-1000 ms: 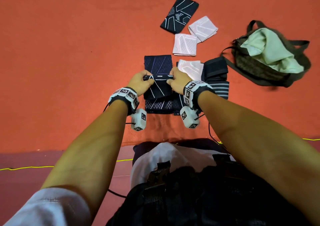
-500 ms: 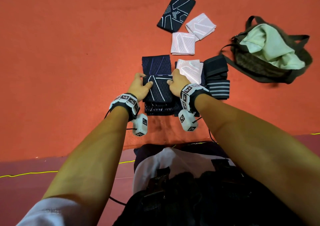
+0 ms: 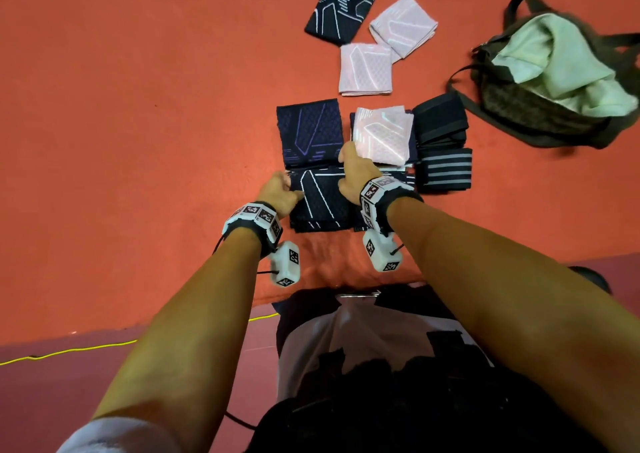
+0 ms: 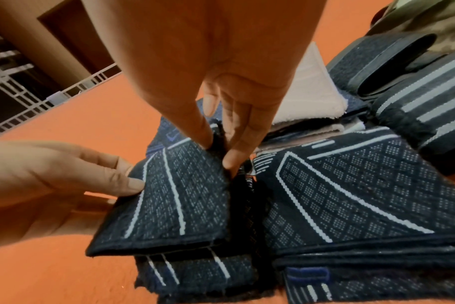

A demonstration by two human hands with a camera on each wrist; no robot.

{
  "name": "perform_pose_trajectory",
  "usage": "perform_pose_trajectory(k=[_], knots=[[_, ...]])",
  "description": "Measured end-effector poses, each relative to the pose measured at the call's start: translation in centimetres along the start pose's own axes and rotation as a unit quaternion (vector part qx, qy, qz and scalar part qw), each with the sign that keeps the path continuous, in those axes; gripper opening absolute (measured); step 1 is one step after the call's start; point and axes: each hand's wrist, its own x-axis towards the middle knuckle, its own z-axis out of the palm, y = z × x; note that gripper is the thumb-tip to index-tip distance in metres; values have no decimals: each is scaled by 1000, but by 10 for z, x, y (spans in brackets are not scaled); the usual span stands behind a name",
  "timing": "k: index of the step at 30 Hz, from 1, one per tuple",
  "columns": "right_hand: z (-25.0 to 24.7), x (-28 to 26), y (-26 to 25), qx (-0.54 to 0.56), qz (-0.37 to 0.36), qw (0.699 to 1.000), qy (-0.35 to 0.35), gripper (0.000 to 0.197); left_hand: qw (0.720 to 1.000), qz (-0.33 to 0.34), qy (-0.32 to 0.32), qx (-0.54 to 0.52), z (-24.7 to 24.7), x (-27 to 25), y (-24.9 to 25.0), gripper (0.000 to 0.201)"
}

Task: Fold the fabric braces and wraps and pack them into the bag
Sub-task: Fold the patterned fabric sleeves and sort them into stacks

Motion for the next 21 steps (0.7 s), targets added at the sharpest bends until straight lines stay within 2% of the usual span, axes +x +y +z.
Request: perform_pose_trajectory(k=[7,10,15,18,21], knots=[[17,16,8,-31,16,999,-15,19,1000,-16,12,15,3,12,-8,25],[22,24,12,-50,5,997,-53,29,999,-39,-23,8,3,15,-11,24],[34,26,16,-33,25,998,-52,39,996,-28,-77,36,10,22,-21,26],[37,25,18,-21,28,997,-67,43,996,-30,-66,56,11,18,-21,24],[42,25,20,-28,24,996,-86,50,997,-32,-12,76,10,16,-22,29]])
